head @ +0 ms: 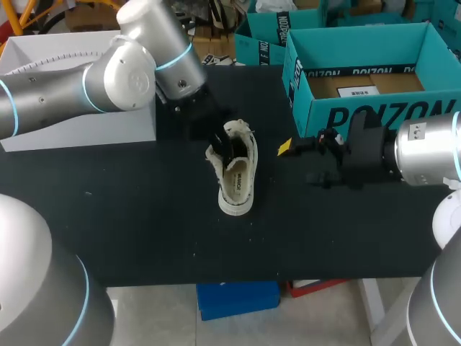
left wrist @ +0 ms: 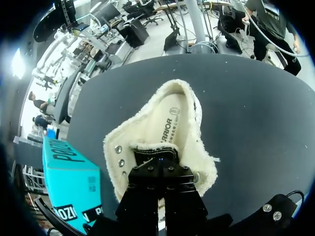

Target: Take the shoe out of the shoebox, open the shoe tongue, remove and reinsert the insole, then place the shoe into the shoebox

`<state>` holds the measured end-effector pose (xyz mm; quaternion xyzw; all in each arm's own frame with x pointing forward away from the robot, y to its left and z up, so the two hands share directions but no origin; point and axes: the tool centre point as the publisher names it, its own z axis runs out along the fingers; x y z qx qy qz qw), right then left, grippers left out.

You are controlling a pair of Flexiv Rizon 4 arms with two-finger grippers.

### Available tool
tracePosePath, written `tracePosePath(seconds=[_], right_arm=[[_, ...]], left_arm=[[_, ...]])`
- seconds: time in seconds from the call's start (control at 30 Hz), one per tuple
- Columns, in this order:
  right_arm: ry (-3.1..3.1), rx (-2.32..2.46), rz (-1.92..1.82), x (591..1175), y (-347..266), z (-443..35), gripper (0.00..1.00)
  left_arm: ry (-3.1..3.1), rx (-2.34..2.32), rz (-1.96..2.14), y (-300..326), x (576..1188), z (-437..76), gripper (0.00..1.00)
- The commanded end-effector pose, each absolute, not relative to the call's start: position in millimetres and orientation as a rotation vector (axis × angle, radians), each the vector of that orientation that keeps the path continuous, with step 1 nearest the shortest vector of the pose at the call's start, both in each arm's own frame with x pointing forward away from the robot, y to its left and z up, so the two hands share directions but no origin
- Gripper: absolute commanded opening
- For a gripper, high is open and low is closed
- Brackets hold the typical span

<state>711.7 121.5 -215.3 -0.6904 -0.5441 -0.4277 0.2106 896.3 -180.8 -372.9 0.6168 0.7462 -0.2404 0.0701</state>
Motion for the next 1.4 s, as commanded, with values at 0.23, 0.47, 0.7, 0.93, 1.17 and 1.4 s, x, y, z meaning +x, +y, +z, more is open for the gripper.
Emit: tracePosePath(seconds=[0.23, 0.47, 0.7, 0.93, 1.17, 1.4], right_arm=[[-1.513, -1.919, -1.188, 712, 122, -215, 1.0], [-1.513, -1.919, -1.188, 712, 122, -215, 1.0], [-1.513, -1.919, -1.188, 712, 122, -215, 1.0], [-1.513, -1.919, -1.188, 712, 122, -215, 1.0], [-1.513, -1.919, -1.188, 712, 122, -215, 1.0], [-1.513, -1.919, -1.188, 712, 122, -215, 1.0]], left_arm=[[2.224, 1.819, -0.646, -158, 912, -329, 0.0], [2.285, 1.825, -0.608, -141, 906, -323, 0.08], [2.324, 1.84, -0.592, -129, 900, -326, 0.85], [2.33, 1.801, -0.609, -116, 889, -318, 1.0], [2.282, 1.635, -0.735, -98, 881, -298, 1.0], [2.335, 1.41, -0.765, -78, 872, -280, 1.0]])
